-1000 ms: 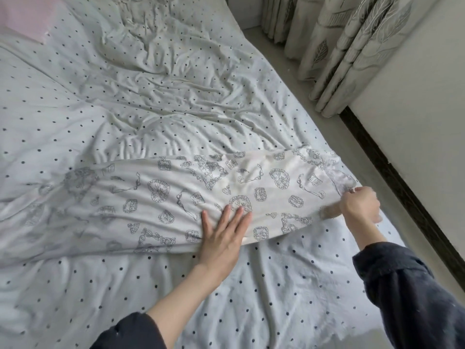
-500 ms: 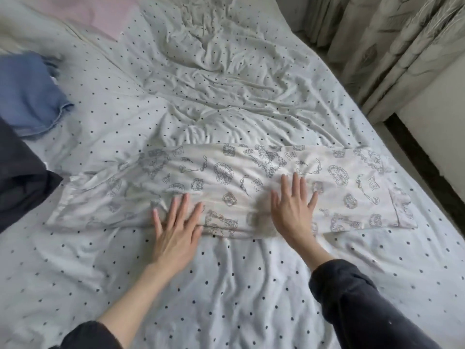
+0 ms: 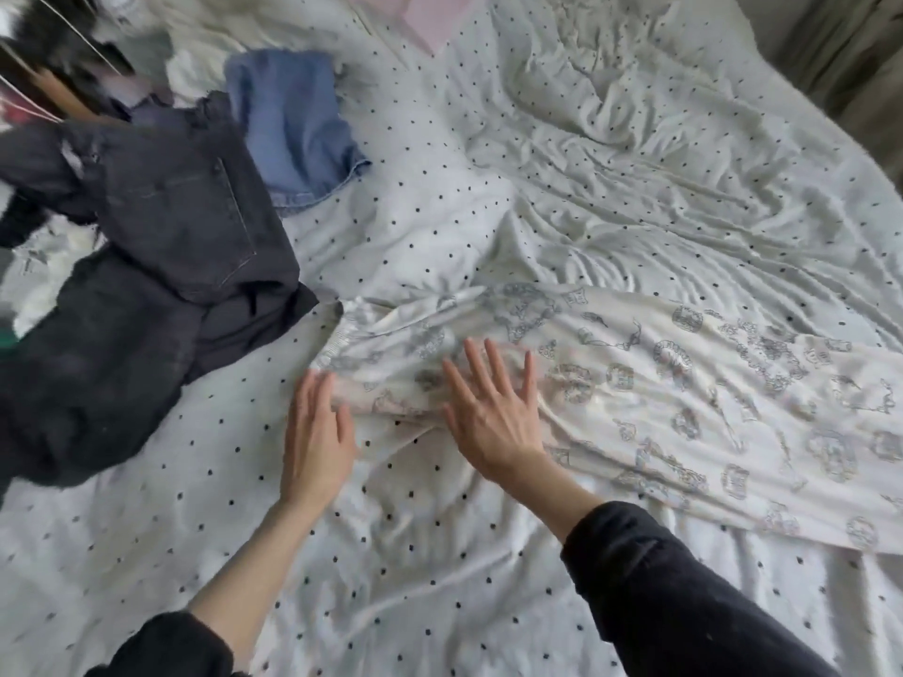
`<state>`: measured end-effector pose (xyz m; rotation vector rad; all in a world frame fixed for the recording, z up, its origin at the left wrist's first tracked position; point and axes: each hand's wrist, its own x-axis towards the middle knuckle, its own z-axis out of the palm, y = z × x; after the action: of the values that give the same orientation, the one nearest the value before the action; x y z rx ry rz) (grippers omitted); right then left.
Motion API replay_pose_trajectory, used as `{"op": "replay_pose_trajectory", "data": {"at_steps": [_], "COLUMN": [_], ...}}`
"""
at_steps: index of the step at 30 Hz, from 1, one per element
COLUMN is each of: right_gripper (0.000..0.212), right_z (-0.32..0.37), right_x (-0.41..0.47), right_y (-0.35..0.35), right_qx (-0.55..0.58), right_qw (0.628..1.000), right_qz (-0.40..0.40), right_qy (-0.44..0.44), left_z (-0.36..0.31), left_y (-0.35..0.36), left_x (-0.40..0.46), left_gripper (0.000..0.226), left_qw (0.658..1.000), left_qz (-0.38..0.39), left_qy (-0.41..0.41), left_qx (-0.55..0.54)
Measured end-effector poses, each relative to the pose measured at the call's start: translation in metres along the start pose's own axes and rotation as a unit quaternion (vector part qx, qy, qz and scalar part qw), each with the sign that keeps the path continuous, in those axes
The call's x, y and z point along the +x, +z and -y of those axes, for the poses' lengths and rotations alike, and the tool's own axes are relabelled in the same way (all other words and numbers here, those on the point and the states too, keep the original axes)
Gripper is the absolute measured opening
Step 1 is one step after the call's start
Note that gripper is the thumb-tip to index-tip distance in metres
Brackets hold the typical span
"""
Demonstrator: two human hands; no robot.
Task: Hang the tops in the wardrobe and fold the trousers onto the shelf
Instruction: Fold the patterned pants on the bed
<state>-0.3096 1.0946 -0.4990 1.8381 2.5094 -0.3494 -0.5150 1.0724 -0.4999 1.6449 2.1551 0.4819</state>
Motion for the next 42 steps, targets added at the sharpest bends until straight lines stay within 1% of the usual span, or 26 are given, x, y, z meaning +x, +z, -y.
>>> {"op": "replay_pose_trajectory", "data": {"at_steps": [2, 5, 7, 9, 11, 14, 17, 18, 20, 22, 24, 25, 26, 27, 28, 29, 30, 31, 33, 34, 35, 36, 38, 40, 41, 42], "right_gripper": [0.077, 0.076, 0.072, 0.066, 0.060, 0.061, 0.075, 0.077, 0.072, 0.054, 0.042, 0.040, 0.039, 0.038, 0.037, 0.036, 0.034, 0.032, 0.033, 0.036, 0.039, 0.042, 0.047, 0.051, 0.054, 0.056], "right_z": [-0.002, -0.001, -0.002, 0.000, 0.001, 0.000, -0.005, -0.006, -0.012, -0.023, -0.041, -0.050, -0.062, -0.075, -0.083, -0.089, -0.094, -0.095, -0.091, -0.086, -0.080, -0.073, -0.064, -0.067, -0.073, -0.080], "right_x": [0.006, 0.009, 0.009, 0.009, 0.009, 0.012, 0.012, 0.013, 0.005, -0.006, -0.021, -0.027, -0.034, -0.043, -0.048, -0.054, -0.058, -0.061, -0.060, -0.059, -0.057, -0.053, -0.044, -0.035, -0.032, -0.029], "right_y": [0.014, 0.024, 0.026, 0.024, 0.023, 0.021, 0.008, 0.003, -0.014, -0.035, -0.054, -0.061, -0.067, -0.069, -0.070, -0.067, -0.064, -0.061, -0.052, -0.048, -0.044, -0.042, -0.036, -0.033, -0.031, -0.031], "right_qx": [-0.016, -0.043, -0.044, -0.042, -0.040, -0.033, 0.006, 0.044, 0.163, 0.298, 0.388, 0.407, 0.414, 0.409, 0.395, 0.364, 0.323, 0.279, 0.210, 0.183, 0.160, 0.136, 0.072, 0.016, -0.003, -0.018], "right_qw": [1.000, 0.999, 0.997, 0.998, 0.998, 0.998, 0.996, 0.996, 0.985, 0.942, 0.885, 0.864, 0.850, 0.846, 0.851, 0.867, 0.887, 0.908, 0.940, 0.955, 0.968, 0.979, 0.994, 1.000, 1.000, 0.999], "right_qz": [0.027, 0.031, 0.053, 0.045, 0.037, 0.056, 0.084, 0.073, 0.018, -0.059, -0.142, -0.167, -0.183, -0.186, -0.185, -0.185, -0.193, -0.200, -0.200, -0.187, -0.165, -0.136, -0.081, -0.023, 0.001, 0.035], "right_qy": [0.002, 0.012, 0.021, 0.022, 0.018, 0.014, 0.003, 0.006, 0.056, 0.141, 0.213, 0.244, 0.268, 0.287, 0.292, 0.286, 0.268, 0.242, 0.179, 0.139, 0.099, 0.063, 0.011, 0.003, 0.005, 0.011], "left_z": [0.005, 0.011, 0.010, 0.011, 0.011, 0.009, -0.008, -0.016, -0.047, -0.092, -0.138, -0.154, -0.169, -0.183, -0.188, -0.190, -0.188, -0.183, -0.161, -0.146, -0.131, -0.118, -0.099, -0.092, -0.091, -0.093], "left_y": [-0.006, -0.012, -0.012, -0.014, -0.019, -0.026, -0.037, -0.040, -0.047, -0.048, -0.035, -0.024, -0.008, 0.008, 0.021, 0.030, 0.034, 0.033, 0.029, 0.026, 0.024, 0.022, 0.023, 0.023, 0.022, 0.018], "left_x": [0.024, 0.061, 0.080, 0.092, 0.100, 0.102, 0.094, 0.091, 0.080, 0.062, 0.039, 0.029, 0.019, 0.007, -0.001, -0.007, -0.010, -0.008, 0.007, 0.019, 0.030, 0.039, 0.052, 0.058, 0.059, 0.061], "left_gripper": [0.042, 0.035, 0.034, 0.037, 0.031, 0.025, 0.027, 0.026, 0.018, 0.017, 0.021, 0.023, 0.025, 0.025, 0.024, 0.023, 0.021, 0.021, 0.025, 0.029, 0.035, 0.040, 0.043, 0.033, 0.027, 0.021], "left_qw": [0.992, 0.970, 0.961, 0.952, 0.946, 0.946, 0.951, 0.954, 0.967, 0.981, 0.986, 0.985, 0.979, 0.966, 0.950, 0.941, 0.944, 0.954, 0.976, 0.983, 0.988, 0.990, 0.979, 0.951, 0.928, 0.893], "left_qz": [-0.013, 0.003, 0.023, 0.044, 0.077, 0.106, 0.082, 0.072, 0.054, 0.038, 0.038, 0.058, 0.111, 0.182, 0.240, 0.268, 0.256, 0.217, 0.114, 0.085, 0.080, 0.098, 0.179, 0.248, 0.267, 0.290], "left_qy": [-0.092, -0.196, -0.227, -0.239, -0.233, -0.201, -0.172, -0.162, -0.113, -0.035, 0.052, 0.093, 0.132, 0.167, 0.193, 0.203, 0.196, 0.178, 0.113, 0.069, 0.025, -0.010, -0.051, -0.093, -0.125, -0.163], "left_qx": [-0.091, -0.144, -0.157, -0.187, -0.212, -0.231, -0.242, -0.241, -0.221, -0.187, -0.152, -0.130, -0.106, -0.078, -0.053, -0.048, -0.069, -0.102, -0.150, -0.147, -0.128, -0.101, -0.082, -0.158, -0.229, -0.304]}}
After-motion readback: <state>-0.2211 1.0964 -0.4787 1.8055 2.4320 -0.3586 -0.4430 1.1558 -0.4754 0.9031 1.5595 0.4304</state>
